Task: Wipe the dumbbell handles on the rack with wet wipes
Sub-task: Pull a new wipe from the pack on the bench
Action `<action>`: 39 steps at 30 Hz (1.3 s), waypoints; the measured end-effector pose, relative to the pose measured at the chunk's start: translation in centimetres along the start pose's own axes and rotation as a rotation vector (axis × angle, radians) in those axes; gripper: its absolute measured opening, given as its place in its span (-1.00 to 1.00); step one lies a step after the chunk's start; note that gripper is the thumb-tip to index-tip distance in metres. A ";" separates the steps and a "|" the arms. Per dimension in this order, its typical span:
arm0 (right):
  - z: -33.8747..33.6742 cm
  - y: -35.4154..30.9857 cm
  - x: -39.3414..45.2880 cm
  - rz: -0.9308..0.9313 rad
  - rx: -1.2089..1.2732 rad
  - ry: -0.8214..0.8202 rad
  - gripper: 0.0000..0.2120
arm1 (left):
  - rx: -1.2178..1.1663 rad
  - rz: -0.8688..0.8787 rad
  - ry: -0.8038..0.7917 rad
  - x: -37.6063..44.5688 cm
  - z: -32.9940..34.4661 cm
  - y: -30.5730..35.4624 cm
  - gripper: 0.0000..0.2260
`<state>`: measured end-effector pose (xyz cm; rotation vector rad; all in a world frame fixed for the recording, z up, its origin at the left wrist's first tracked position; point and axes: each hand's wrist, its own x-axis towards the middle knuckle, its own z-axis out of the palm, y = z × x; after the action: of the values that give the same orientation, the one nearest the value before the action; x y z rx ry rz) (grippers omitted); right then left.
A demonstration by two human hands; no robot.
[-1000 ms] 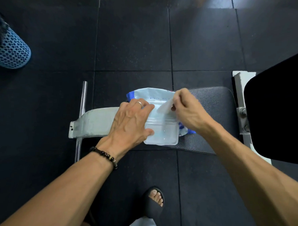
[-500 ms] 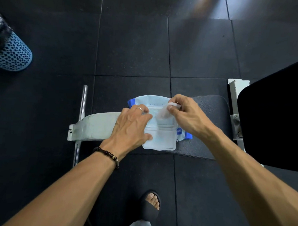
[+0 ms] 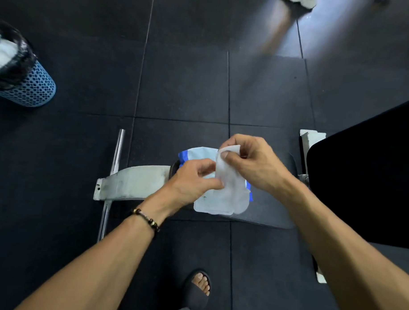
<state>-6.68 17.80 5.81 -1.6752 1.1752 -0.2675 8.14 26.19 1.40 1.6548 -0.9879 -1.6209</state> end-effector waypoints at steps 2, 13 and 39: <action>0.1 -0.6 0.0 0.057 0.110 0.062 -0.98 | -0.176 -0.013 0.082 -1.5 -0.2 0.8 -0.97; 10.2 -6.1 -0.1 0.252 0.415 -0.274 -0.66 | -0.406 -0.162 0.571 -11.5 -10.2 -0.9 -0.82; 67.6 -41.8 -19.9 -0.715 -0.415 -0.612 -0.87 | -0.151 -0.388 1.324 -65.6 -39.7 -26.4 -0.74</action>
<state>51.50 74.46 16.84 -2.2828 0.1490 0.0723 52.00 92.63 16.87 2.2801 0.1379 -0.4314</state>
